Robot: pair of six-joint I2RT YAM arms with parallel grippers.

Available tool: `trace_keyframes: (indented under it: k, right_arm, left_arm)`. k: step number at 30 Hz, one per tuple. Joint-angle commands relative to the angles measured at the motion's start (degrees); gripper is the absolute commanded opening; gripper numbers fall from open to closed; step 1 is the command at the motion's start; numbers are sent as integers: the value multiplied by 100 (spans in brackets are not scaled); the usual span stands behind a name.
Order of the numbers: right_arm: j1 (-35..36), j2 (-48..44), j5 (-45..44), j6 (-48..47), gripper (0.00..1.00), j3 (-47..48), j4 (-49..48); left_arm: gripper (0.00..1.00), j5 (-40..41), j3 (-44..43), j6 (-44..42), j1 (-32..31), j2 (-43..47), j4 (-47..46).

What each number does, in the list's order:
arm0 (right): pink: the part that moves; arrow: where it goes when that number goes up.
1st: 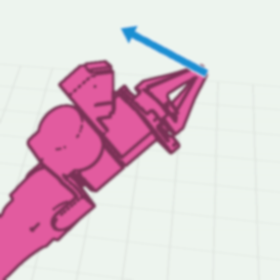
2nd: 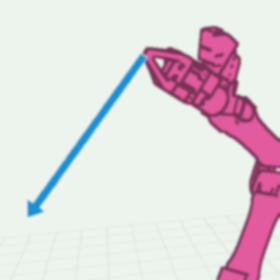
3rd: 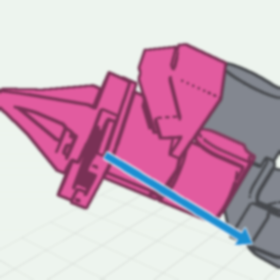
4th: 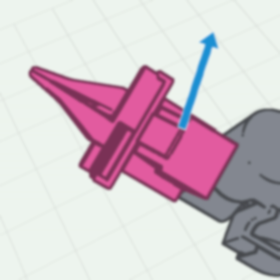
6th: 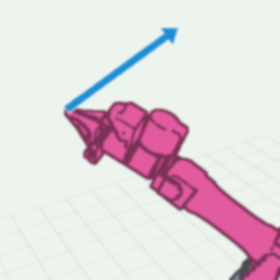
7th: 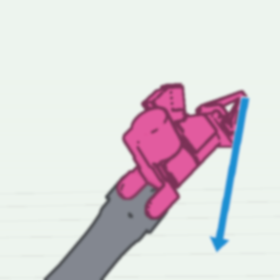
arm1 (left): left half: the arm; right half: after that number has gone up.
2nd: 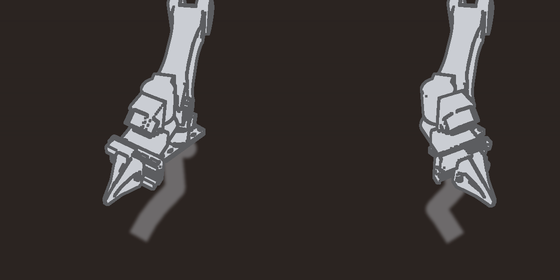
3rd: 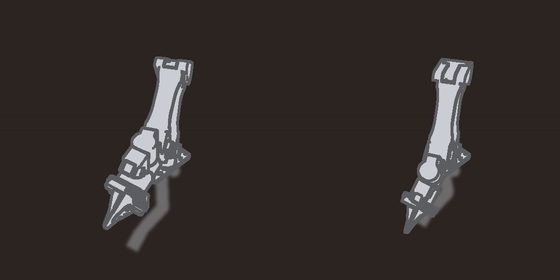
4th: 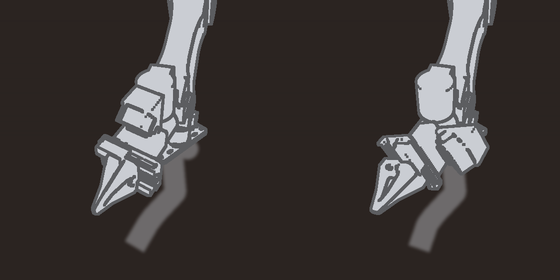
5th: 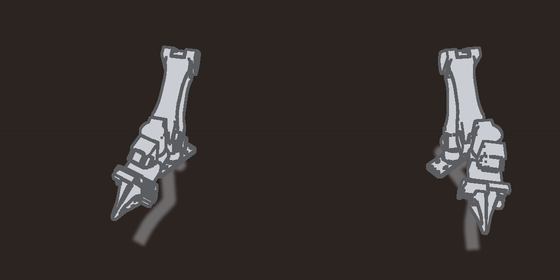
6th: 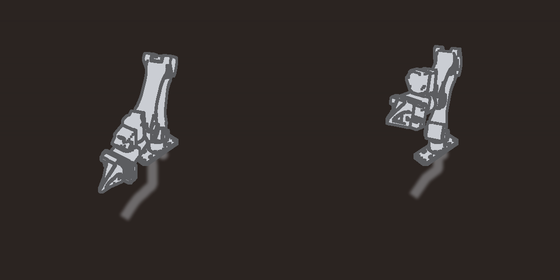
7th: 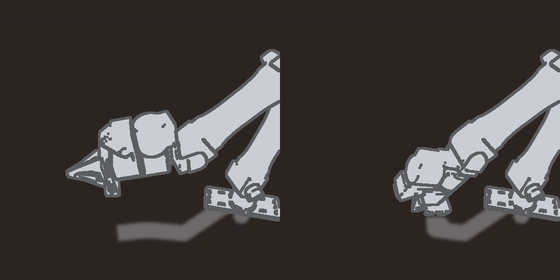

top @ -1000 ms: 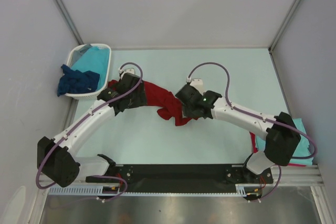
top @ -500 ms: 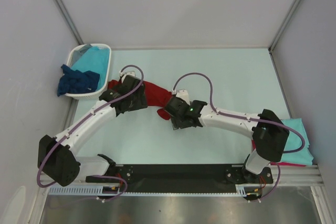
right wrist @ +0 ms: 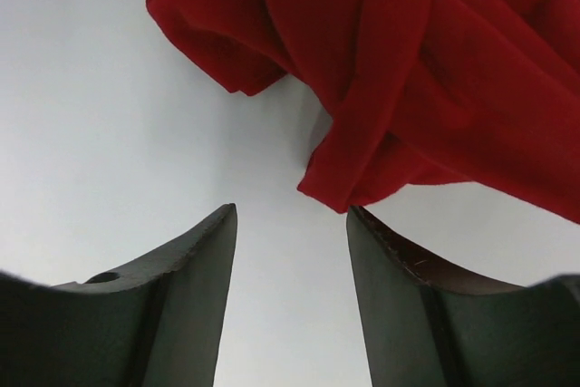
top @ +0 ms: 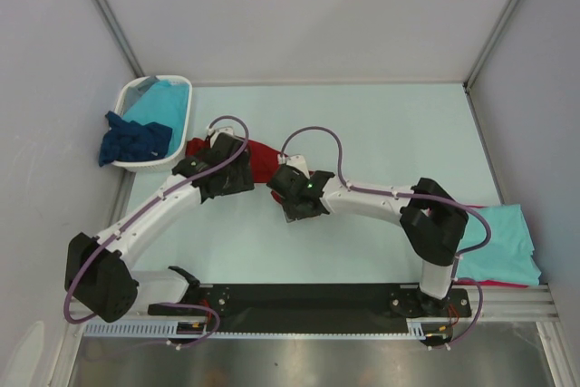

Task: Fold and stack the t-shirts
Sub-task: Flatten out the tshirt

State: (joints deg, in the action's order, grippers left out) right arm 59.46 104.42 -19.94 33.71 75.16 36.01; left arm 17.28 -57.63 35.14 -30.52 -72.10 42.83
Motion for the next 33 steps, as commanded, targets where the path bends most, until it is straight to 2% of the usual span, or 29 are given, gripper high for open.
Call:
trace_keyframes:
  k: [1,11,22,33]
  right_arm:
    - [13,87,8,-137,55,272,-129]
    - [-101,43,-378,-32,49,131,-50]
    - [-365,26,-405,74,42,-203,-103]
    - [-233,87,-238,83,44,-80,-173]
  left_arm:
    - [69,39,93,108,-50,170,-11]
    - [70,144,102,204,-50,178,-47]
    - [70,259,85,336,-15,293,-11]
    - [70,302,225,380,2,459,15]
